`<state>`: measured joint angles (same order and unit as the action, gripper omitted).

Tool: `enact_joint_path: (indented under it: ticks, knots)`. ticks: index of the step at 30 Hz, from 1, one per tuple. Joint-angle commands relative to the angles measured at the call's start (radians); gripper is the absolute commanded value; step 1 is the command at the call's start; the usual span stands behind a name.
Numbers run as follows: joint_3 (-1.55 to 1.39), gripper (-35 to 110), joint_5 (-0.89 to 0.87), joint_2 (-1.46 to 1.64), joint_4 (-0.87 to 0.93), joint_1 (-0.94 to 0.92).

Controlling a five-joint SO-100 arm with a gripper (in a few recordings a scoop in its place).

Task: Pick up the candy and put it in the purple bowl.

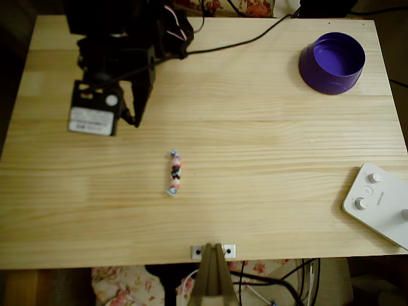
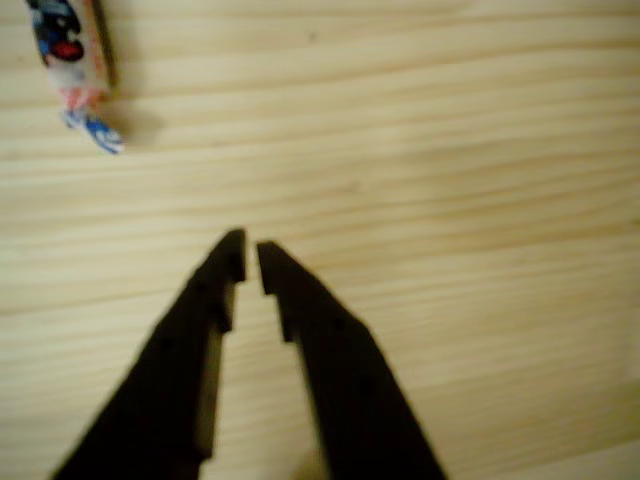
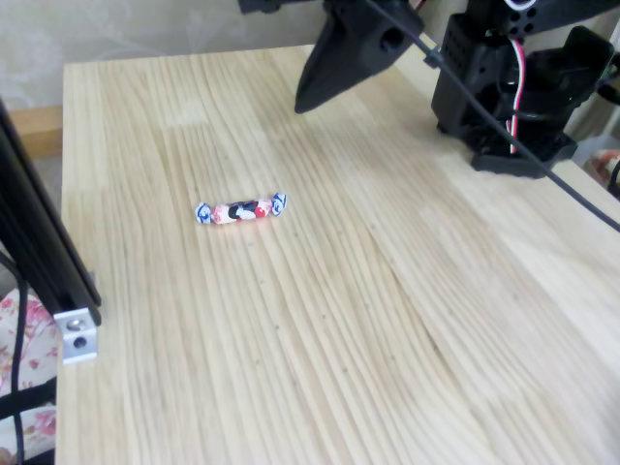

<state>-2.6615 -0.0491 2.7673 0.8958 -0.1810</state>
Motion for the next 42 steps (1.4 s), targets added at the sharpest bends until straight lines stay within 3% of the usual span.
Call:
enact_joint_path:
  ticks: [1,10,24,31,42]
  knots:
    - [0.267,-1,-0.081,-0.095,-0.003,0.017]
    - [0.468,-1,-0.156,-0.273,0.032,0.152]
    - [0.433,4,-0.212,-0.491,-0.067,0.351]
    - [0.41,16,-0.169,-0.601,-0.201,0.305]
    - [0.437,28,-0.135,-0.71,-0.21,0.325]
